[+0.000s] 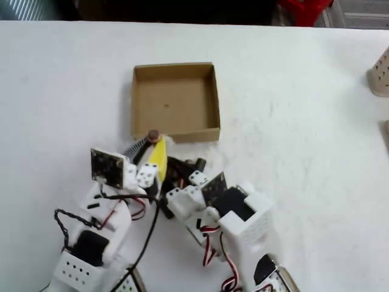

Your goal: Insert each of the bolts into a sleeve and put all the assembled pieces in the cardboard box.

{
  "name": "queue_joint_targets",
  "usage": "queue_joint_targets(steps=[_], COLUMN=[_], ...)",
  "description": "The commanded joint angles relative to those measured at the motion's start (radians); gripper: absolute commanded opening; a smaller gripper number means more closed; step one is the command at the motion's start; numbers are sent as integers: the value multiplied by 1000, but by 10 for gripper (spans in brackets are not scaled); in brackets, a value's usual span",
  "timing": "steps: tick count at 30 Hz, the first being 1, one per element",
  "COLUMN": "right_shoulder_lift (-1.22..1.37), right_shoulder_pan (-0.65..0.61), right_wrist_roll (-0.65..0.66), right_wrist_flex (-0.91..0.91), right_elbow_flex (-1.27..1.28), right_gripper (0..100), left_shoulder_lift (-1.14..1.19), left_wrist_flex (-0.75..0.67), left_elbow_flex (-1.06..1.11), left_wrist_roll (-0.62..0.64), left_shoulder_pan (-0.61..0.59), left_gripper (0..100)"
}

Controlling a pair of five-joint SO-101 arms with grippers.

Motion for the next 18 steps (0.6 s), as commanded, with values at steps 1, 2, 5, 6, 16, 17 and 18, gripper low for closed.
queue_joint_targets(steps=[1,2,5,6,16,17,18], right_shoulder_lift=[-12,-12,-12,-8,-119,-150,-183], right_shoulder_pan=[-10,-10,-10,-12,-8,-4,15], right_wrist_roll=[35,35,35,35,28,12,-11], right_wrist_flex=[-33,-33,-31,-30,-24,-12,24], right_elbow_flex=[3,3,3,3,124,133,143], right_gripper=[15,15,15,15,15,15,15], left_shoulder_lift=[-12,-12,-13,-13,5,28,59], left_wrist_flex=[-49,-49,-49,-49,83,101,115], left_elbow_flex=[-14,-14,-20,-21,-97,-112,-129], left_wrist_roll=[8,9,11,14,18,18,18], left_shoulder_pan=[-36,-38,-42,-56,-171,-173,-176], left_gripper=[20,20,20,20,20,20,20])
